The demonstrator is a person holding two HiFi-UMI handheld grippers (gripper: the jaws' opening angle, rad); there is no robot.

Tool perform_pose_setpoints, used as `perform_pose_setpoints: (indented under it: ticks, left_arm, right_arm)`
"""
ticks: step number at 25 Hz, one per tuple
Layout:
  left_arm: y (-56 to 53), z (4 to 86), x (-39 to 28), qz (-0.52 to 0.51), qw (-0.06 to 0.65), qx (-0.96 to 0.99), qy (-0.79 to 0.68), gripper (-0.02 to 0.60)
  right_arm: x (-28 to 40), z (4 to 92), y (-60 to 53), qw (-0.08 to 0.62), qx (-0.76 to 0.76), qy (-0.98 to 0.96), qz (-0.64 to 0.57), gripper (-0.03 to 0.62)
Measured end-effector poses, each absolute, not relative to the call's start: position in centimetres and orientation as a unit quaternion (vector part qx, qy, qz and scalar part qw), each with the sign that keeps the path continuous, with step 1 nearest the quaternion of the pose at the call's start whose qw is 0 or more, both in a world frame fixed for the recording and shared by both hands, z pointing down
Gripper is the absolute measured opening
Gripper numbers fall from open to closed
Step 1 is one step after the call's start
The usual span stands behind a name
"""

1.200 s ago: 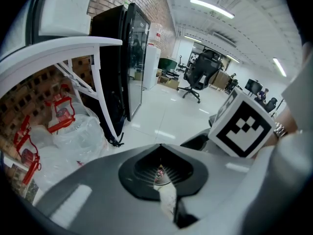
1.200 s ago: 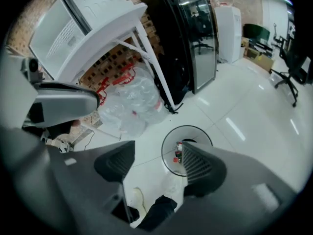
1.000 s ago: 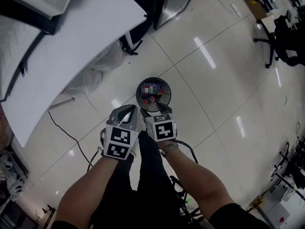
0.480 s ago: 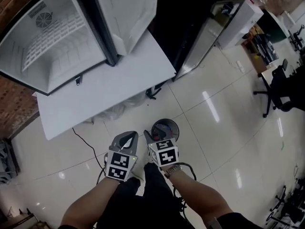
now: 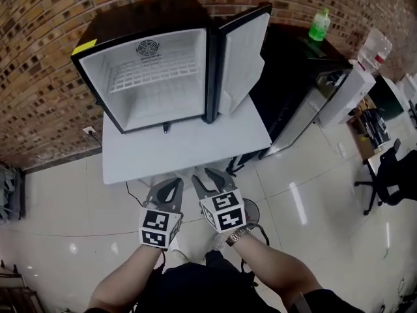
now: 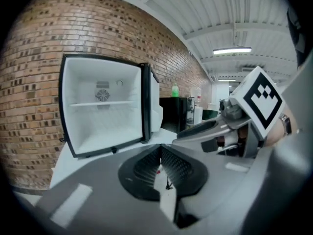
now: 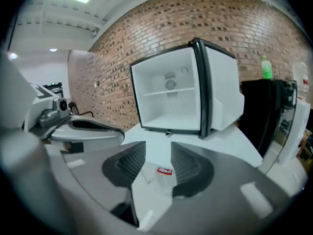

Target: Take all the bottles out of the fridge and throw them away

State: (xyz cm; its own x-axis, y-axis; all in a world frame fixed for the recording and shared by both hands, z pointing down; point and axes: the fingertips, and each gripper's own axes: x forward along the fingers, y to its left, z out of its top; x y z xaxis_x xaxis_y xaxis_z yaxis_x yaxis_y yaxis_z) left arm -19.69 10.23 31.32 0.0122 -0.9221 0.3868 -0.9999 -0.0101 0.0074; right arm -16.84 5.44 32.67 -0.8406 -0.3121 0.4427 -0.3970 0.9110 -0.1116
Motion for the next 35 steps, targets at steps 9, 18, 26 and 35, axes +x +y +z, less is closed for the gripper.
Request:
perform_pose_setpoints:
  ticks: [9,18,26,35]
  left_arm:
    - [15.0,23.0,-26.7,0.078,0.064,0.657,-0.747,0.003]
    - [17.5,19.3,-28.1,0.059,0.028,0.659,-0.75,0.003]
    - [18.6,19.0,-27.3,0.062,0.02,0.67,-0.74,0.003]
    - [19.9,18.5,-27.1,0.065,0.011,0.677,-0.733,0.003]
  right_arm:
    - [-21.4,23.9,9.9,0.161,0.157,-0.974,0.019,0.083]
    - [-22.6,20.7,13.2,0.137,0.161,-0.977,-0.005,0.002]
    - [-22.7,19.4,14.7,0.128,0.169,-0.977,-0.017,0.002]
    - [-22.6,18.8,16.2,0.124,0.177,-0.976,-0.026,0.002]
